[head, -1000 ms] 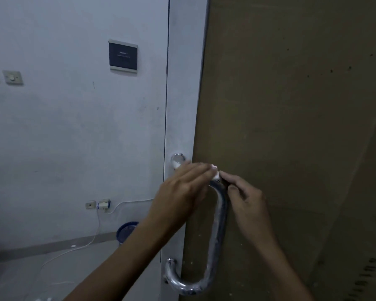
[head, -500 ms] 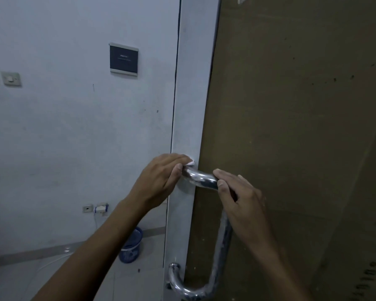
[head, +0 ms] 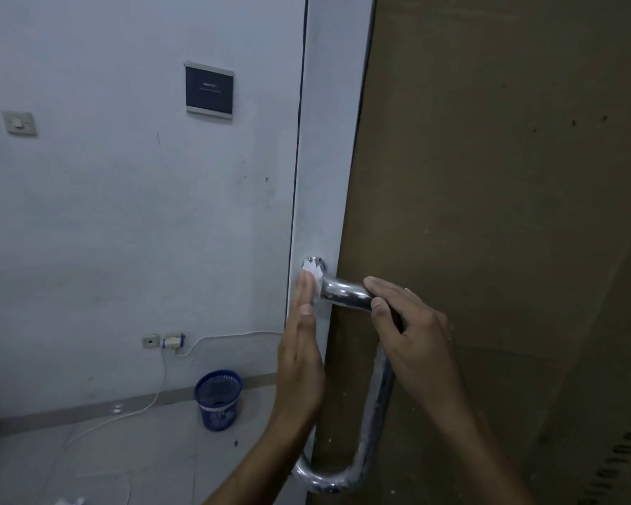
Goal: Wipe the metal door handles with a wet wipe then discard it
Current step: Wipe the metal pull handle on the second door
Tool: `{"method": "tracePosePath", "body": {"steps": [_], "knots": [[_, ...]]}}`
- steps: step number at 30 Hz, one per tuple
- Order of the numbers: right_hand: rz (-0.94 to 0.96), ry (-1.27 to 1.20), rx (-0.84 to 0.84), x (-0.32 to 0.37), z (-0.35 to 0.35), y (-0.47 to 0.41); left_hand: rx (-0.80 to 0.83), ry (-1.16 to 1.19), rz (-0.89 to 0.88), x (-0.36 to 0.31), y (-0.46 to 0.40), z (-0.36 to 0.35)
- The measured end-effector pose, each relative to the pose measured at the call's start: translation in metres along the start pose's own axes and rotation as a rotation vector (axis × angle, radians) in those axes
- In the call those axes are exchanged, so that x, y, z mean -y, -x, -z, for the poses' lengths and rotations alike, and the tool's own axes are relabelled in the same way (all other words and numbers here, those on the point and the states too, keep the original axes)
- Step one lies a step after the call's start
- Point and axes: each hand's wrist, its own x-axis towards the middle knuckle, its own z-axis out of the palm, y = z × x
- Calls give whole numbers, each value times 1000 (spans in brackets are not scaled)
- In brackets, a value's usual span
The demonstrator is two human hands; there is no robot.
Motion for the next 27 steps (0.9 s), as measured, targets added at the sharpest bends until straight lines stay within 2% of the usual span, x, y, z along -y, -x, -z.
{"method": "tracePosePath", "body": {"steps": [6,13,17,24,27], "knots": [[-6,-23,-4,0,0,2,-82,306,328,-25,-21,-8],[-16,-37,22,0,1,1,-111,790,502,-53,-44,5],[-3,-39,7,-1,0,1,-105,898,598,-59,-43,16],[20,-50,-29,-4,-3,1,-47,1040,642,-47,-11,8],[30,-58,-19,-6,-3,1,71,1003,631,-43,1,-3]]}}
